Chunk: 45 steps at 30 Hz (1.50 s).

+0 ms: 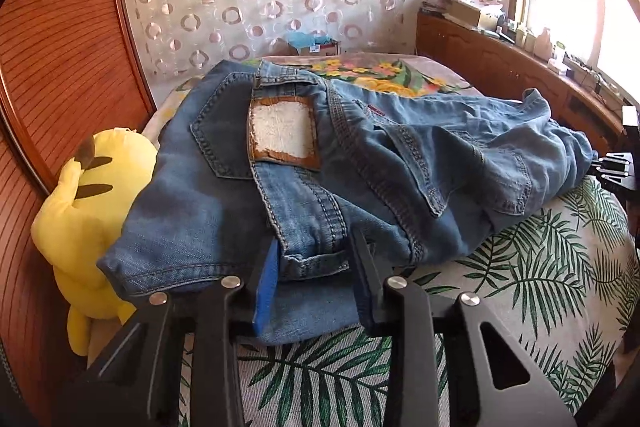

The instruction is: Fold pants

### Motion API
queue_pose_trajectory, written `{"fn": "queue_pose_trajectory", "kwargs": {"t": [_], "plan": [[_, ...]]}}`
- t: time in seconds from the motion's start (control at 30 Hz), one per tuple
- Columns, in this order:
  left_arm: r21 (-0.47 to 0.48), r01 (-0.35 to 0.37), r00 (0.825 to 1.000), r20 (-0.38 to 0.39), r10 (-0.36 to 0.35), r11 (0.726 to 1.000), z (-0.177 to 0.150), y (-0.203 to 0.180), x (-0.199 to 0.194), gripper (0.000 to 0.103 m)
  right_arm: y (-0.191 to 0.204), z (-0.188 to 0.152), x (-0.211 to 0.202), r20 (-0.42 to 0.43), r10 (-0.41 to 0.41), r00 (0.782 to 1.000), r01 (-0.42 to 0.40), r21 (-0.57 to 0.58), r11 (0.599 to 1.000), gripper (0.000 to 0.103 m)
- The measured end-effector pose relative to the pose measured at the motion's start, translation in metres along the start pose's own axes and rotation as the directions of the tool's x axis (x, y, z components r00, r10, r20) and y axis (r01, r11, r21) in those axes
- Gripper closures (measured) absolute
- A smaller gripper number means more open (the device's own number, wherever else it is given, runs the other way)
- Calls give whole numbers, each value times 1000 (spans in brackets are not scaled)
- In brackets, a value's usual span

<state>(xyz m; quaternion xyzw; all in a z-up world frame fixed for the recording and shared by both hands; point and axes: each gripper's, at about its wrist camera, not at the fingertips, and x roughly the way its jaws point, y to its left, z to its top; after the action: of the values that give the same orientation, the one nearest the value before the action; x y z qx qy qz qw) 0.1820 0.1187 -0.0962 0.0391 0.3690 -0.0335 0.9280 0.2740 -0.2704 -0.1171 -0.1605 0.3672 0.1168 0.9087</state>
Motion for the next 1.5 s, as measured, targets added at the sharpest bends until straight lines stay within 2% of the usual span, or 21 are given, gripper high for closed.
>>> {"fn": "queue_pose_trajectory", "kwargs": {"t": [0.07,0.1,0.27,0.63,0.77,0.93,1.23,1.4,1.5], "plan": [[16,-15,1000,3,15,1000,0,-2,-1,87,0,-1,0,5,1,1000,-1,6,1000,97],[18,-31,1000,3,31,999,2,-1,-1,91,-1,-2,-1,8,3,1000,-3,11,1000,97],[36,-29,1000,-2,29,999,4,-1,-5,92,-1,-5,-7,33,-10,999,9,18,1000,99],[23,-51,992,116,48,998,29,-3,-55,93,0,-8,-57,137,-63,989,59,37,998,100],[3,-58,984,171,56,998,34,5,-85,93,-1,-22,-78,159,-67,985,62,36,997,100],[-26,-59,978,197,63,998,25,18,-111,93,-3,-48,-107,180,-50,982,43,46,998,100],[-75,-56,985,157,67,996,-23,36,-121,93,-7,-95,-139,174,4,985,-19,84,996,100],[-84,-34,996,75,40,996,-55,35,-100,93,-4,-118,-129,118,43,992,-55,101,993,100],[-69,-38,998,53,41,997,-62,26,-94,93,-2,-127,-118,86,39,996,-49,118,992,100]]}}
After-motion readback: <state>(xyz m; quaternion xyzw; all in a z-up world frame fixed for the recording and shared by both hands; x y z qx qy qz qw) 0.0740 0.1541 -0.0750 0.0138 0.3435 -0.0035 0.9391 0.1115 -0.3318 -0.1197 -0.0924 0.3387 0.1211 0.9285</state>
